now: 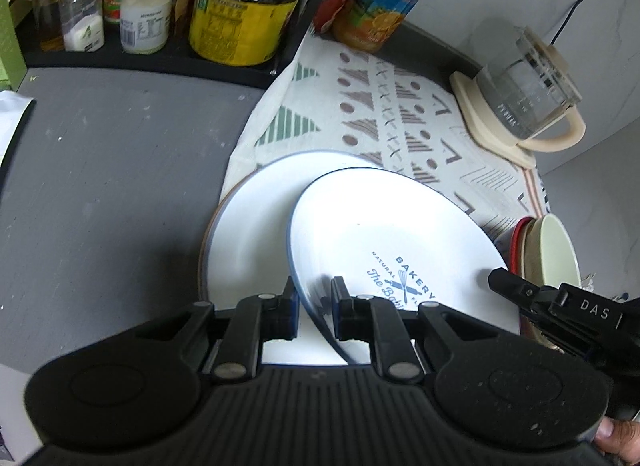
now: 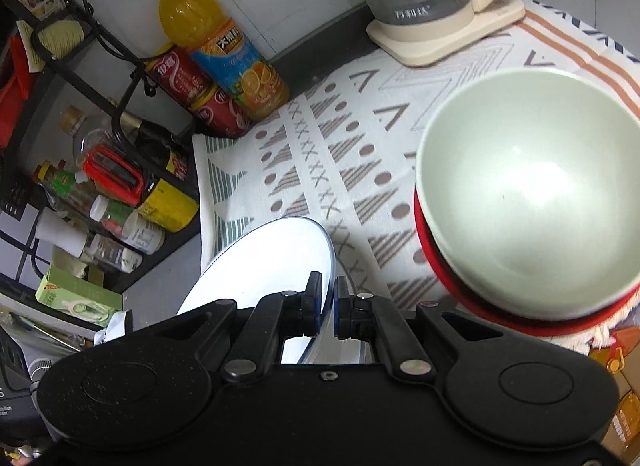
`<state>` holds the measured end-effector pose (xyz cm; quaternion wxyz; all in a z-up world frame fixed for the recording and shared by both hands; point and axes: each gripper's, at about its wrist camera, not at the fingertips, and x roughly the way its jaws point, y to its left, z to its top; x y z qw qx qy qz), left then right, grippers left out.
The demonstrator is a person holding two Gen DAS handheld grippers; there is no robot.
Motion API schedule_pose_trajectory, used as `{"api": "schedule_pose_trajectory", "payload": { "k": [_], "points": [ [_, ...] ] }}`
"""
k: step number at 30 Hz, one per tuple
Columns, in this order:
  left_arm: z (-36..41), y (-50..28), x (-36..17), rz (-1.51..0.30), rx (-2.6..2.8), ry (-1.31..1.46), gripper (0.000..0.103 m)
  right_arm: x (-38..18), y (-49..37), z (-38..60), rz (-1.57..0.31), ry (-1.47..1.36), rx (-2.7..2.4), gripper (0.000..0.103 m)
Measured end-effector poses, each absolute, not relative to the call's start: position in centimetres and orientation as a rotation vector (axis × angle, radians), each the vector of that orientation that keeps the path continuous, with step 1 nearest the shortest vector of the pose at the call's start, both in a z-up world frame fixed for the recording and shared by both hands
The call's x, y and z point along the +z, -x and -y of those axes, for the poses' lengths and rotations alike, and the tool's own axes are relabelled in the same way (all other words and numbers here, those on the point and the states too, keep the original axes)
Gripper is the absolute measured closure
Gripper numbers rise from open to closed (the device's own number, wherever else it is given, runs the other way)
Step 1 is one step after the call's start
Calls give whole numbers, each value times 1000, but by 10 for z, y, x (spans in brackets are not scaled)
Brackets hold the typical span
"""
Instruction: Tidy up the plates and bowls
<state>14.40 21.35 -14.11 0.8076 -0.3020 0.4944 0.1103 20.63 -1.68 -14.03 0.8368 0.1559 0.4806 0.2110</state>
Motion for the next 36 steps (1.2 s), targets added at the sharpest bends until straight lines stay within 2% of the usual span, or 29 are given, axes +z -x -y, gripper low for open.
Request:
{"api": "schedule_pose_trajectory", "payload": {
  "k": [26, 31, 32, 36],
  "points": [
    [-211, -148, -178, -1181, 267, 614, 85, -163, -193, 2, -1057, -206, 406, 98],
    [-215, -150, -170, -1172, 269, 585, 85, -162, -194, -1, -1048, -185, 401, 98],
    [-218, -150, -167, -1165, 270, 591, 84, -162, -194, -1, -1048, -184, 400, 98],
    [-228, -149, -151, -1115, 294, 574, 70, -162, -193, -4, -1042, -171, 395, 97]
  ]
}}
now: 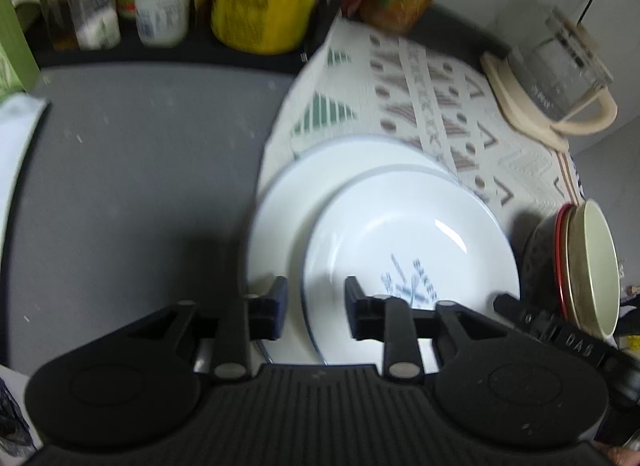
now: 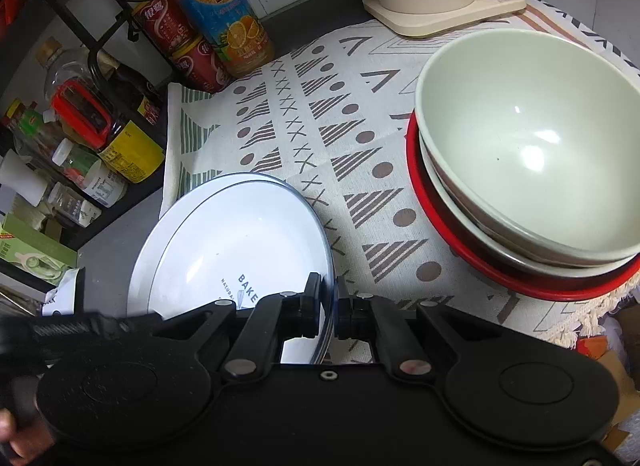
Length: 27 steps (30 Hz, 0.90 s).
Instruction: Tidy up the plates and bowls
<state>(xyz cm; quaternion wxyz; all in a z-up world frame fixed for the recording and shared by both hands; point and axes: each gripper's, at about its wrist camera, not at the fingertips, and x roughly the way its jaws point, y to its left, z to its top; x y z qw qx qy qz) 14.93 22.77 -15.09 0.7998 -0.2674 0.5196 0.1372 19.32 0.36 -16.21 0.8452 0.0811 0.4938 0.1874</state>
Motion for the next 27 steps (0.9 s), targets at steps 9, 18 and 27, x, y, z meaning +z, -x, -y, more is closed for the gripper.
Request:
{"api": "schedule_pose_trajectory", "payload": {
  "k": [9, 18, 27],
  "points": [
    [-237, -150, -154, -1090, 340, 565, 47, -164, -193, -10, -1036, -135, 380, 95],
    [-241, -141, -181, -1119, 337, 610, 58, -167, -193, -17, -1045, -102, 371, 93],
    [-243, -146, -179, -1110, 320, 585, 68, -170, -193, -22, -1051, -95, 366, 91]
  ]
}}
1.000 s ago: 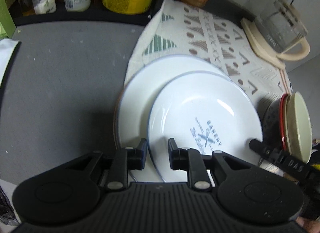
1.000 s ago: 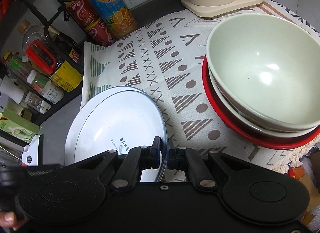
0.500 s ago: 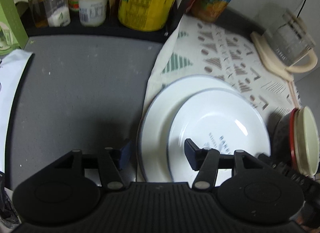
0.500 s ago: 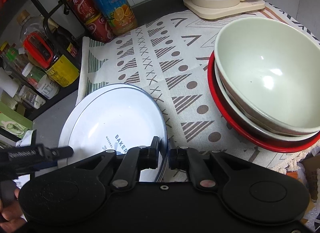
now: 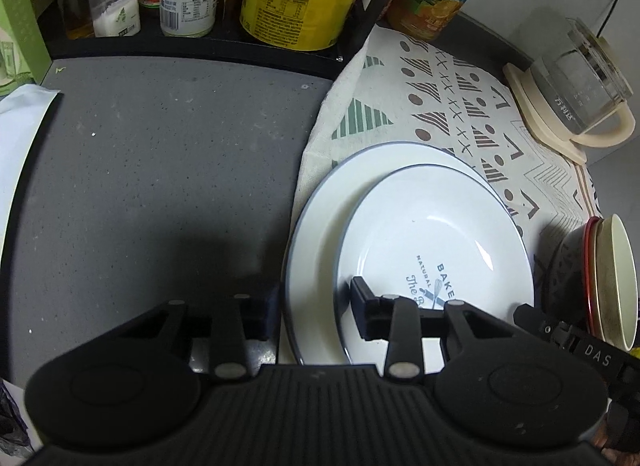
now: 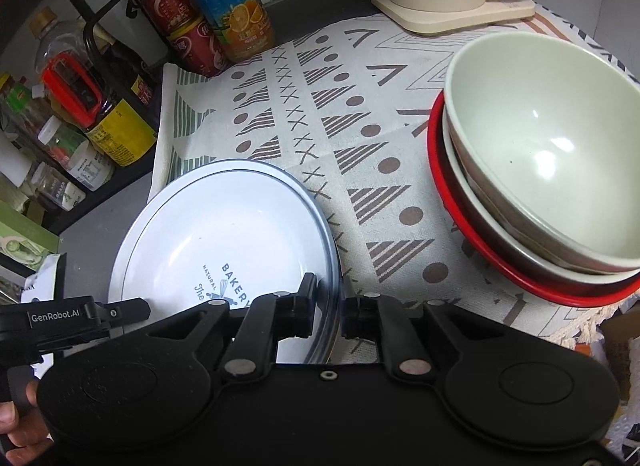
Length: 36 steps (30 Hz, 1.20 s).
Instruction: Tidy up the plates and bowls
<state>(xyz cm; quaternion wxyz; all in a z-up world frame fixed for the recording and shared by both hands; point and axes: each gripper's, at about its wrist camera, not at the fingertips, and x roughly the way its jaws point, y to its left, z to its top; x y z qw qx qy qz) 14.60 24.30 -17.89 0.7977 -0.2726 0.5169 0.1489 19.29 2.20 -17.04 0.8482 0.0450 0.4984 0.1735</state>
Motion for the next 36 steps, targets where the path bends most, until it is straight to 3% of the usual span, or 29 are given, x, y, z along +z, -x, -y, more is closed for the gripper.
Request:
{"api": "schedule_pose_trajectory", "payload": {
  "k": [13, 17, 22, 30, 36],
  "points": [
    [-244, -145, -173, -1126, 340, 559, 78, -171, -194, -20, -1088, -124, 386, 80],
    [-242, -150, -156, -1100, 329, 523, 69, -162, -195, -10, -1091, -194, 409, 75],
    [-235, -161, -131, -1045, 300, 510, 41, -140, -190, 1, -1033, -251, 462, 63],
    [-206, -193, -107, -1016, 208, 487, 31, -106, -187, 34, -915, -310, 421, 37],
    [-175, -218, -101, -1022, 117, 456, 29, -98, -187, 75, -860, -385, 314, 30]
  ]
}}
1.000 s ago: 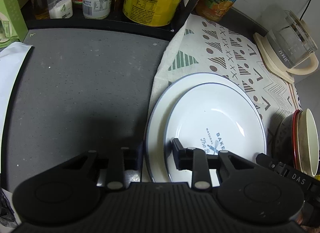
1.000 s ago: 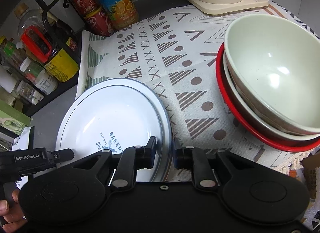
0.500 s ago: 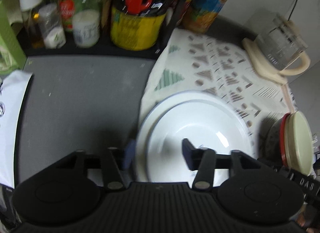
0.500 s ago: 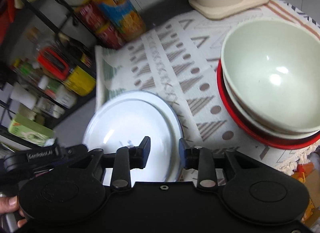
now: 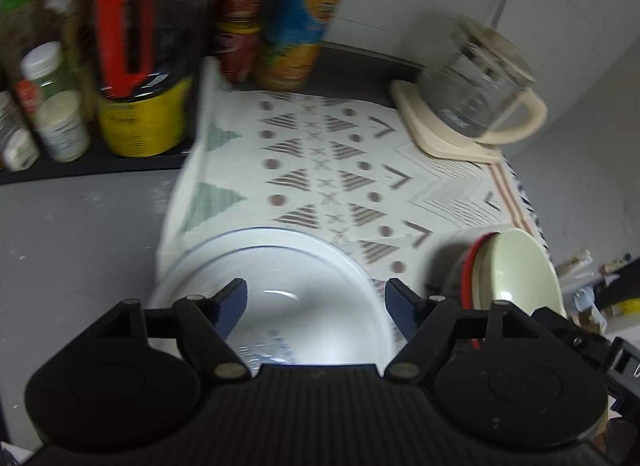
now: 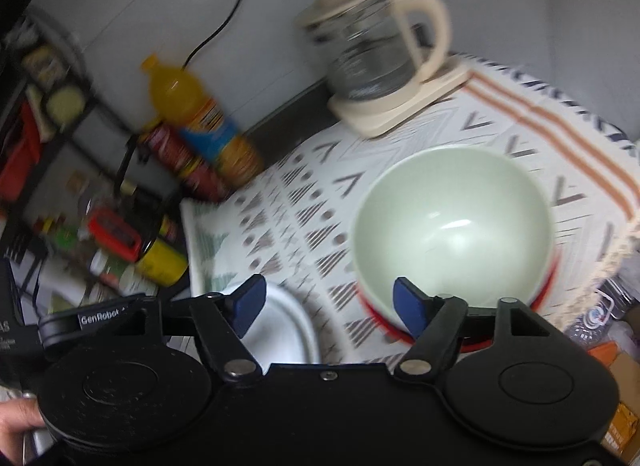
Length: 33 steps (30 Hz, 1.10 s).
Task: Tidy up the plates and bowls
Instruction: 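Move the right tool to the rim of the red bowl stack, then grasp the red bowl stack rim with the right tool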
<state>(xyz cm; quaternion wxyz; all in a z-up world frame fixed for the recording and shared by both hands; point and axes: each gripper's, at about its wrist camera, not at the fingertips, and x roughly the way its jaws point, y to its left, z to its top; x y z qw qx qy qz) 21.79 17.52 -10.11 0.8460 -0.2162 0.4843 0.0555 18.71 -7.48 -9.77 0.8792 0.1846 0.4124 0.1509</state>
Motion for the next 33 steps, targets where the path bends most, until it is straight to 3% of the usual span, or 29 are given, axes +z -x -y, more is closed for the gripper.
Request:
{"api": "schedule_pose_trajectory", "payload": {
  "k": [7, 14, 33],
  "points": [
    [-138, -246, -99, -1037, -19, 441, 20, -95, -189, 110, -816, -437, 192, 24],
    [-105, -270, -100, -1047, -117, 402, 19, -96, -192, 137, -776, -482, 88, 4],
    [-69, -332, -143, -1175, -256, 304, 20, -138, -203, 167, -861, -594, -111, 6]
  ]
}}
